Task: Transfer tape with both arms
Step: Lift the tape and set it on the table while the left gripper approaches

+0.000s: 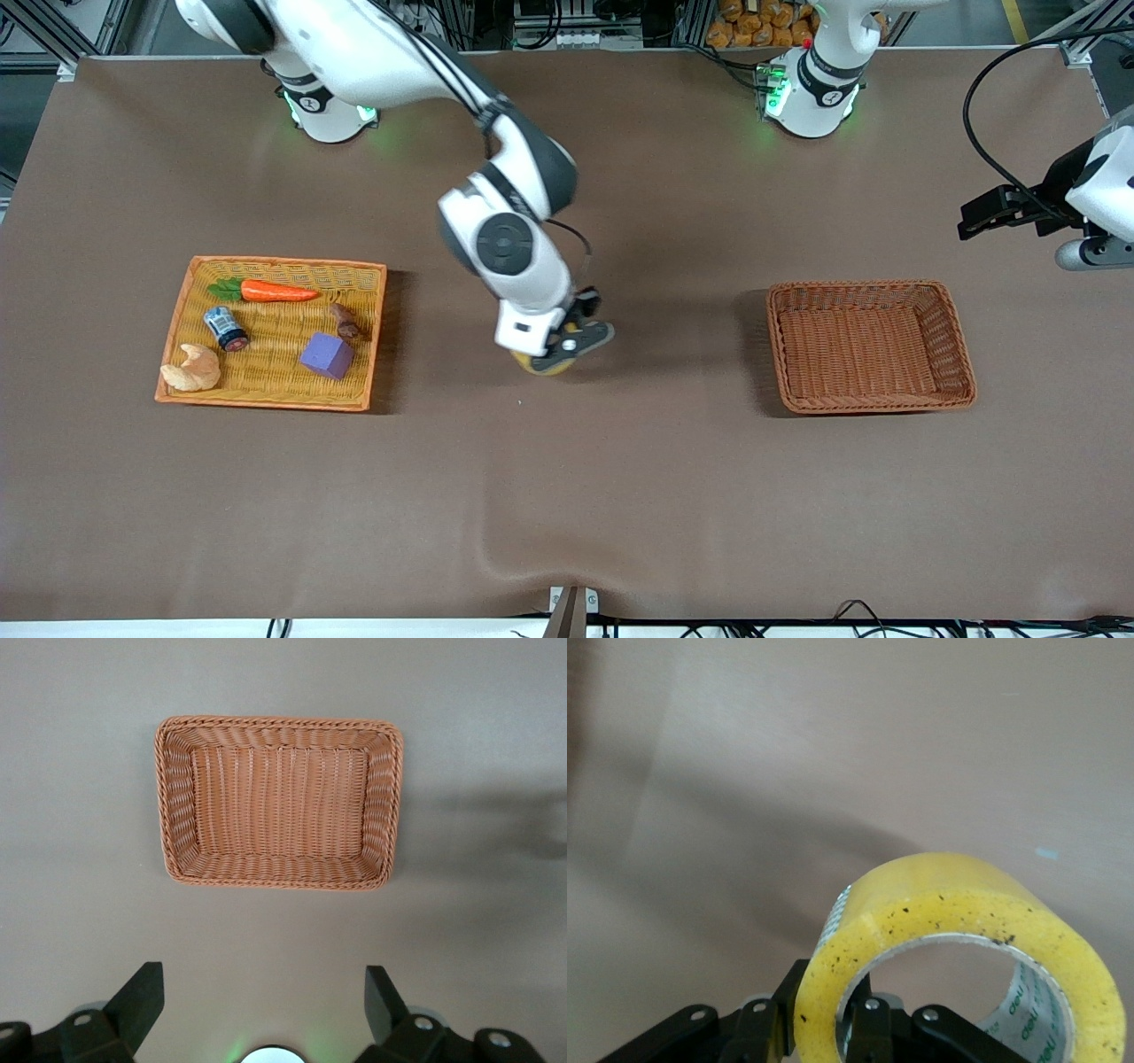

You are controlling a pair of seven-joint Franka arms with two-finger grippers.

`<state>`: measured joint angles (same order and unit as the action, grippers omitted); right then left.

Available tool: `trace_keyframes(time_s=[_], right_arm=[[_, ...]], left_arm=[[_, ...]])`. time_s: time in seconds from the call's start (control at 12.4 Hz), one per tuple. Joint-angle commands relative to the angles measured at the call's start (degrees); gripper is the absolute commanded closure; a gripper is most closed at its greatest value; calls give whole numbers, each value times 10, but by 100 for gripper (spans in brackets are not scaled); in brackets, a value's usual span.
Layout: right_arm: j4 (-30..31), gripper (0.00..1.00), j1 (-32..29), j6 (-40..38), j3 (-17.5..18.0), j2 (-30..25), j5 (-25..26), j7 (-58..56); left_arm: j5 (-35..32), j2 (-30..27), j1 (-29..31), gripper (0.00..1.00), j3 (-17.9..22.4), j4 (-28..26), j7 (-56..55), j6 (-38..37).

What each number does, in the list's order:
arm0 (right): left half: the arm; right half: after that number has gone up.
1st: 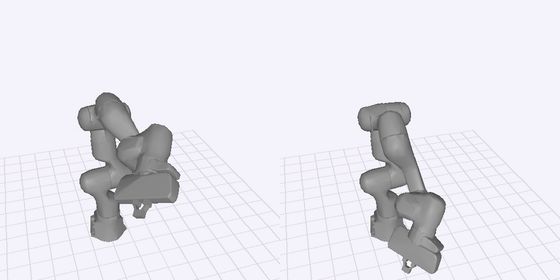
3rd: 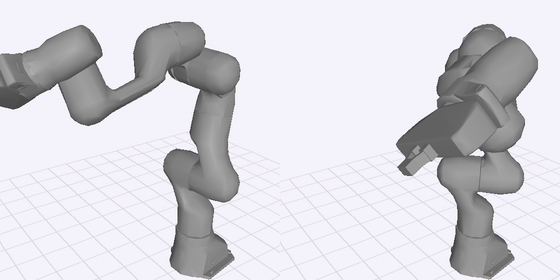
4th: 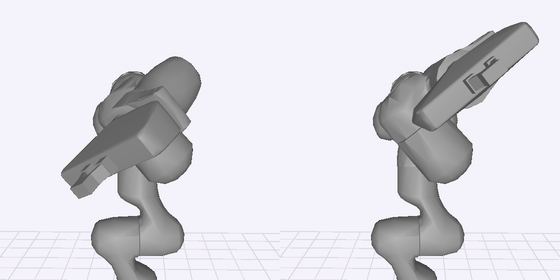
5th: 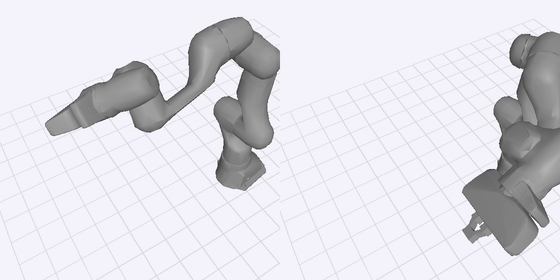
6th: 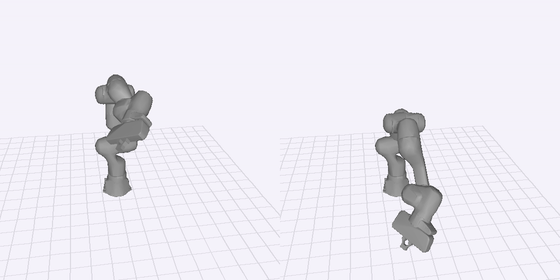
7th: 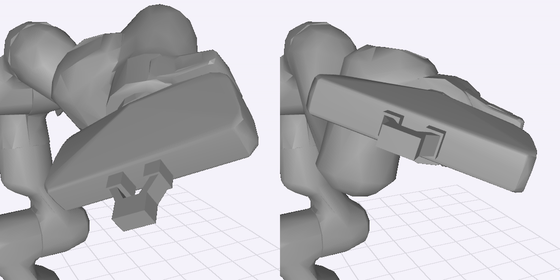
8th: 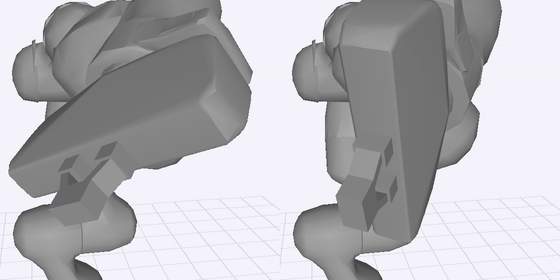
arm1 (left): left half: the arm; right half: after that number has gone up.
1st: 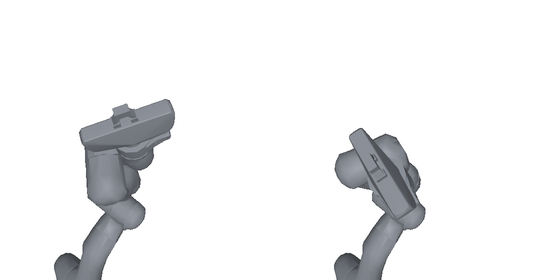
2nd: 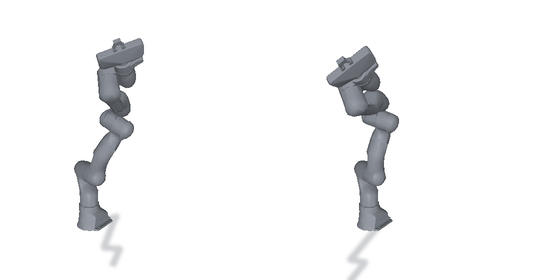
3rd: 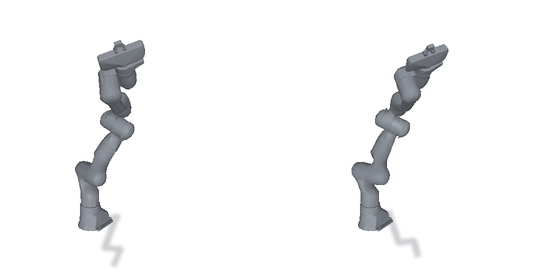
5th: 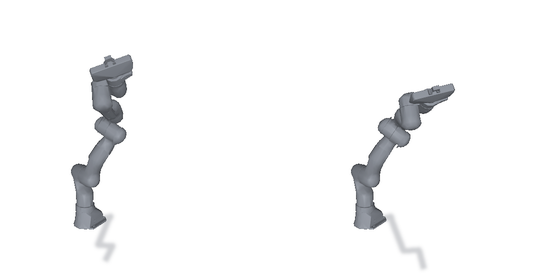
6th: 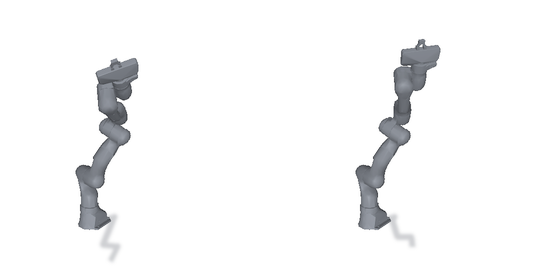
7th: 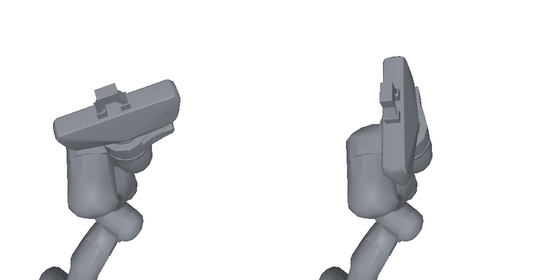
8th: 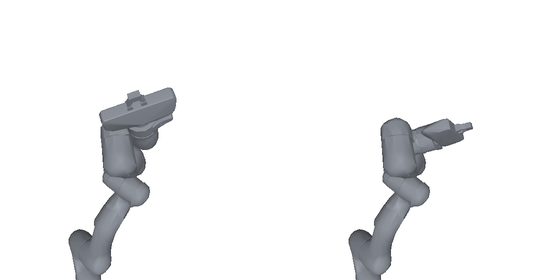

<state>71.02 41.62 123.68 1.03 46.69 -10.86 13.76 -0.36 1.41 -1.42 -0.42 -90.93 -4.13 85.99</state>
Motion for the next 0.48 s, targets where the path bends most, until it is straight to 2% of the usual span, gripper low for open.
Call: trace_keyframes(time_s=[0.0, 0.4], right_arm=[[-67, 100, 22, 31, -10, 71, -8, 45], [-60, 100, 37, 22, -10, 80, -6, 70]], left_arm=[[1, 13, -1, 0, -7, -13, 11, 10], [6, 45, -2, 0, -34, -21, 1, 32]])
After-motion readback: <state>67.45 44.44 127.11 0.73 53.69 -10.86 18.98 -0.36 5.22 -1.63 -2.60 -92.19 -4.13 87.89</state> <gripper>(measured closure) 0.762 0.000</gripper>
